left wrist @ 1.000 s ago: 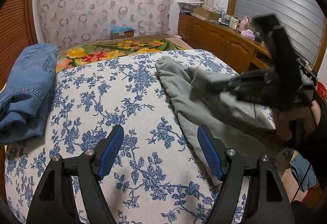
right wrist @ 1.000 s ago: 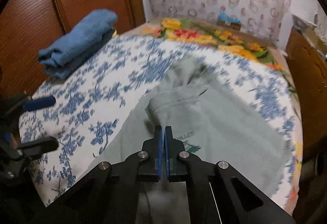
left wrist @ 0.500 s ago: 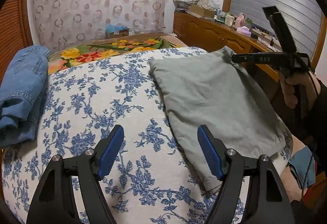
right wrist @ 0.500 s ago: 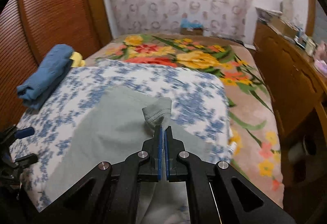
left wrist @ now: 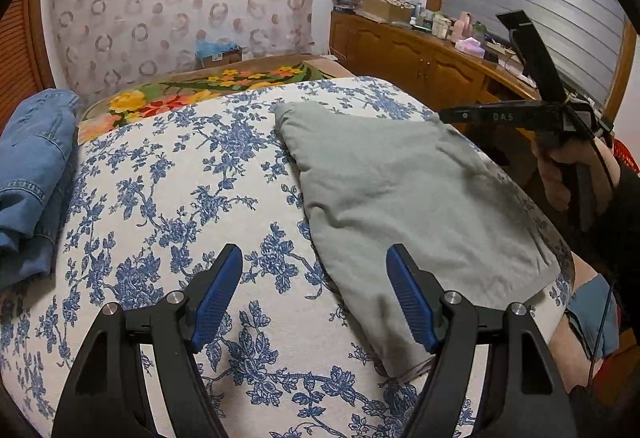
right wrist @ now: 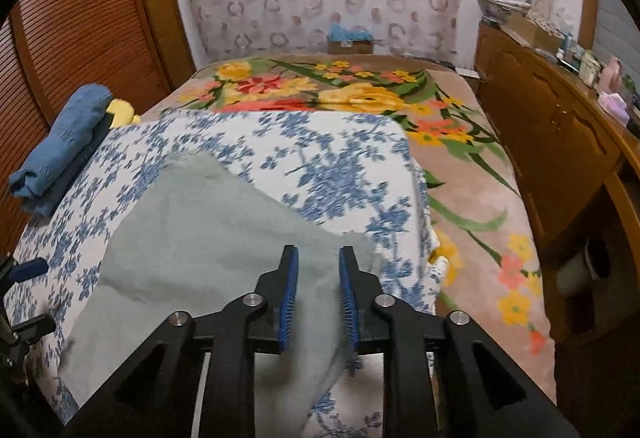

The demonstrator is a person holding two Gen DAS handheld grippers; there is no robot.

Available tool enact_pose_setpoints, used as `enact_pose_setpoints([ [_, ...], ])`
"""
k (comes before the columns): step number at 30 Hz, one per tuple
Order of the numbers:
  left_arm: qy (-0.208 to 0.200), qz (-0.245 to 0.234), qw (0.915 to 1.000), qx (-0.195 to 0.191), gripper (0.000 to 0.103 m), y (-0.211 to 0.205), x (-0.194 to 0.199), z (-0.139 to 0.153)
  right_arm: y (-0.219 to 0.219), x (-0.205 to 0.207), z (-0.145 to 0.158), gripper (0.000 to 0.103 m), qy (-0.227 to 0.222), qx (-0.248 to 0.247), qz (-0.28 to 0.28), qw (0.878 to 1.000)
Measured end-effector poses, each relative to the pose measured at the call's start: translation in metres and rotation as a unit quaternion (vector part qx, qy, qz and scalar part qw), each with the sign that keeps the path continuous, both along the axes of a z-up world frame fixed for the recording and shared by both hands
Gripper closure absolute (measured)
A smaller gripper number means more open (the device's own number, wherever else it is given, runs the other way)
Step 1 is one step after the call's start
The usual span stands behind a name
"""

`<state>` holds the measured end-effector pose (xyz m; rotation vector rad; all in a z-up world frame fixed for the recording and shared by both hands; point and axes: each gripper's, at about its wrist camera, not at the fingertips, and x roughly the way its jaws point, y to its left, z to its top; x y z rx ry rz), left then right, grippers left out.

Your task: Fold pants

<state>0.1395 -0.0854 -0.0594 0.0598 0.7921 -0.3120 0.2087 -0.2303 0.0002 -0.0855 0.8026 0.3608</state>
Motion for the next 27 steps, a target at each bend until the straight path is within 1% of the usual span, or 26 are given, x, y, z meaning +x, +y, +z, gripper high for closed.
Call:
enact_pose_setpoints([
  [4,0.004,-0.002,1.0,0.0,0.028,0.0,0.0,-0.003,0.001,0.006,-0.017,0.08,0.011,-0.033,0.001,0.999],
  [9,0.009,-0.004,1.0,0.0,0.028,-0.001,-0.001,-0.007,-0.012,0.012,-0.024,0.08,0.013,-0.058,-0.031,0.998],
  [12,0.011,-0.005,0.9999,0.001,0.028,-0.002,-0.003,-0.009,-0.023,0.011,-0.022,0.08,0.013,-0.047,-0.039,0.998],
  [14,0.011,-0.007,0.9999,0.001,0.028,-0.003,-0.004,-0.01,-0.027,0.003,-0.017,0.08,0.007,-0.038,-0.039,0.998],
  [19,0.011,-0.009,0.9999,0.001,0.028,-0.005,-0.005,-0.01,-0.02,-0.034,-0.009,0.078,-0.007,-0.017,-0.023,1.0],
  [20,0.011,-0.009,0.9999,0.001,0.028,-0.005,-0.006,-0.01,-0.019,-0.043,-0.008,0.077,-0.01,-0.013,-0.017,1.0],
  [22,0.011,-0.01,0.9999,0.002,0.028,-0.006,-0.007,-0.01,-0.015,-0.063,-0.007,0.067,-0.016,-0.007,-0.006,1.0],
  [24,0.012,-0.01,0.9999,0.003,0.028,-0.007,-0.007,-0.01,-0.014,-0.082,-0.007,0.06,-0.021,0.0,0.003,1.0],
  [25,0.012,-0.01,0.9999,0.003,0.028,-0.007,-0.007,-0.01,-0.015,-0.093,-0.006,0.058,-0.022,0.002,0.006,1.0],
  [27,0.012,-0.011,0.9999,0.004,0.028,-0.008,-0.008,-0.011,-0.017,-0.108,-0.007,0.055,-0.023,0.007,0.01,1.0],
])
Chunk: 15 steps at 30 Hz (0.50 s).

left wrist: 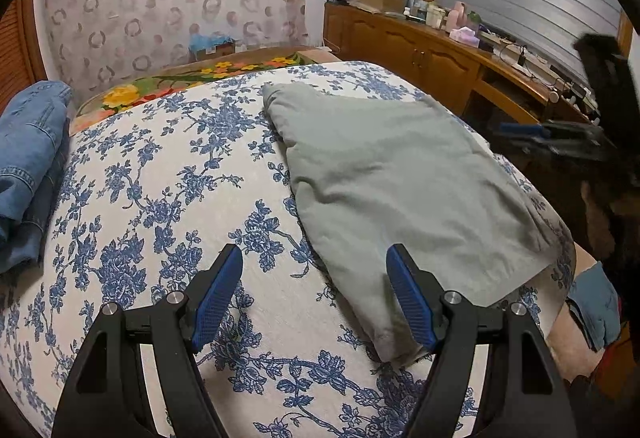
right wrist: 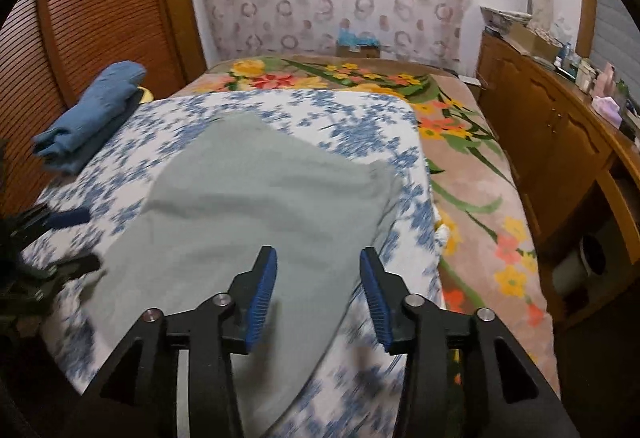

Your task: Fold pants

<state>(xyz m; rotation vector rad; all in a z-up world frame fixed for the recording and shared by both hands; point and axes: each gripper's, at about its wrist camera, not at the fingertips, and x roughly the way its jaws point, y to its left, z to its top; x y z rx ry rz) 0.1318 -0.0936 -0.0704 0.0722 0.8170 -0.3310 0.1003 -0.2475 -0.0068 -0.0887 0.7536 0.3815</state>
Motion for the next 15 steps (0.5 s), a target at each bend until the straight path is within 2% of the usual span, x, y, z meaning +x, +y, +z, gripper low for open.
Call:
enact_pose_setpoints([
  [5,0.002,-0.002,1.0,0.003,0.028,-0.004,-0.001,-0.002,-0.013,-0.031,-0.001,0.054,0.005,0.005,-0.001,1.0],
  [15,0.015,-0.006,0.9998,0.012,0.028,-0.008,0.001,-0.012,-0.011,-0.053,-0.003,0.053,0.03,0.006,-0.016,0.999],
])
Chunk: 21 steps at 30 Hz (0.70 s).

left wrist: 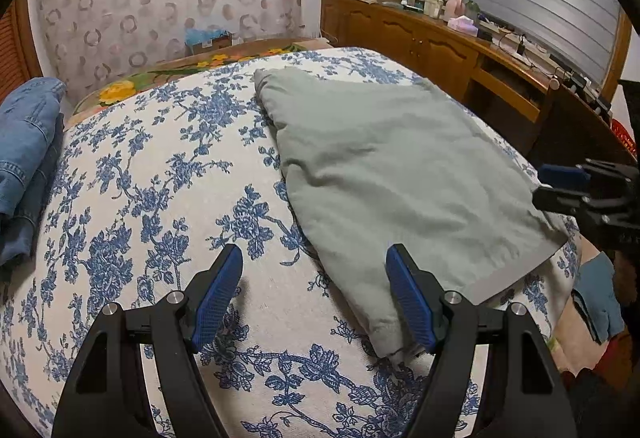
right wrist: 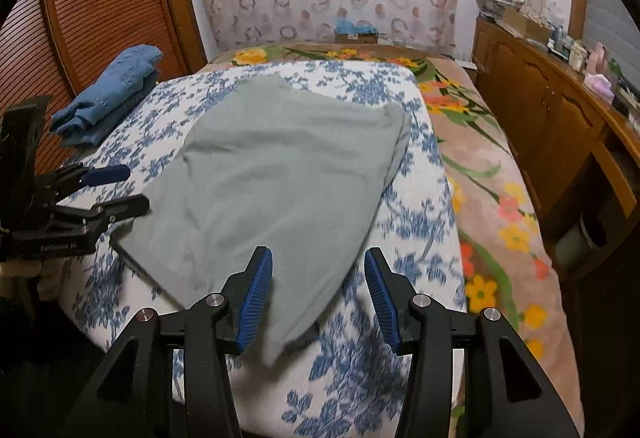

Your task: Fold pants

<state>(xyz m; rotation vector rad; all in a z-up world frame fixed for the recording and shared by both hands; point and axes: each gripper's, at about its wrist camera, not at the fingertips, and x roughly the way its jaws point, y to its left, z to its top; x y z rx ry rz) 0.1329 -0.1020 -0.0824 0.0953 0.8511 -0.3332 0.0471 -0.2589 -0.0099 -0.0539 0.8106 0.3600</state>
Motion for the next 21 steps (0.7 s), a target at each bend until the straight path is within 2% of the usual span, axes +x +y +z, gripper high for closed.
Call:
enact_pose_setpoints([
  [11,0.011,-0.002,0.9999,0.009,0.026,-0.005,0.001,-0.01,0.003,-0.004,-0.011,0.053,0.025,0.013,-0.006,1.0],
  [21,0.009,-0.003,0.9999,0.011,0.025,-0.007,0.0,-0.011,0.022,-0.011,-0.014,0.053,-0.001,0.0,0.017,1.0],
])
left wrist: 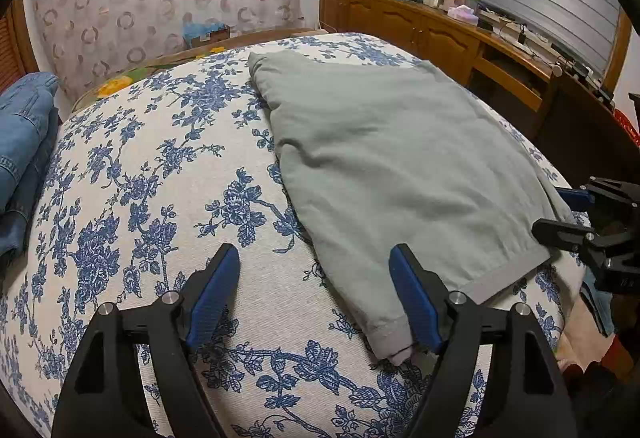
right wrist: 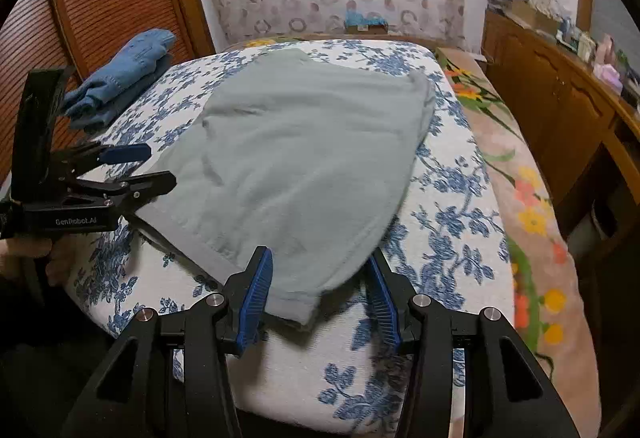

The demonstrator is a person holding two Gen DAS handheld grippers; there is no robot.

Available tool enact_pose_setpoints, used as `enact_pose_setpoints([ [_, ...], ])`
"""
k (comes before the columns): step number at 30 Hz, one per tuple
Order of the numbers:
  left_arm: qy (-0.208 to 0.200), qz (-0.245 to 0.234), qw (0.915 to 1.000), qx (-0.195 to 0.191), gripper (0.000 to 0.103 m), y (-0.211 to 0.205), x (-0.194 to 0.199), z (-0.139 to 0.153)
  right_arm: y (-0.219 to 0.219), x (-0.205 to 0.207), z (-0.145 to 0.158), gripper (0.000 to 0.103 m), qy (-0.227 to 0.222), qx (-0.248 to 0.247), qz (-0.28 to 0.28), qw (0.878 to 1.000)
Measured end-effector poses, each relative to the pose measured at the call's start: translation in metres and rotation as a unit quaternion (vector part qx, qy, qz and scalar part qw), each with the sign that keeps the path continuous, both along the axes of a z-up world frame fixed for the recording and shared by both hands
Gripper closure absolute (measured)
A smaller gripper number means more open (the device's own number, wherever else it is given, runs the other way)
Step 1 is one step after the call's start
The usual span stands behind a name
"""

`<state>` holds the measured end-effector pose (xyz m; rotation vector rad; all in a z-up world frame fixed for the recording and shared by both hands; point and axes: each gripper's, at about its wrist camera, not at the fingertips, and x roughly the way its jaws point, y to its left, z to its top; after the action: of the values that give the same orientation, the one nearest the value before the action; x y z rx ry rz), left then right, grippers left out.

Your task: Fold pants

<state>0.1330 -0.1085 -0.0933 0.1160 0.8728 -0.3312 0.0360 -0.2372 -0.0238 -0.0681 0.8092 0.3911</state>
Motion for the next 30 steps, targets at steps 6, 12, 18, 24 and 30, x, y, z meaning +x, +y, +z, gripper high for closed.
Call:
enact_pose_setpoints([
  [6,0.0,0.001,1.0,0.001,0.024,-0.001,0.0,0.0,0.001,-0.006,-0.004,0.053,-0.014,0.0,-0.002,1.0],
  [12,0.0,0.002,1.0,0.002,0.023,0.001,-0.004,0.0,0.003,-0.012,-0.009,0.053,-0.031,0.0,-0.006,1.0],
  [18,0.014,0.004,0.9998,-0.017,0.023,0.01,-0.012,0.003,0.002,-0.014,-0.01,0.053,-0.036,0.003,-0.006,0.999],
  [24,-0.002,-0.023,0.9978,-0.062,0.036,0.016,-0.028,0.018,0.001,-0.013,-0.01,0.053,-0.036,0.002,-0.005,0.999],
  [30,0.012,-0.041,0.9972,-0.062,0.06,0.01,-0.035,0.015,0.001,-0.012,-0.01,0.053,-0.037,0.001,-0.004,0.999],
])
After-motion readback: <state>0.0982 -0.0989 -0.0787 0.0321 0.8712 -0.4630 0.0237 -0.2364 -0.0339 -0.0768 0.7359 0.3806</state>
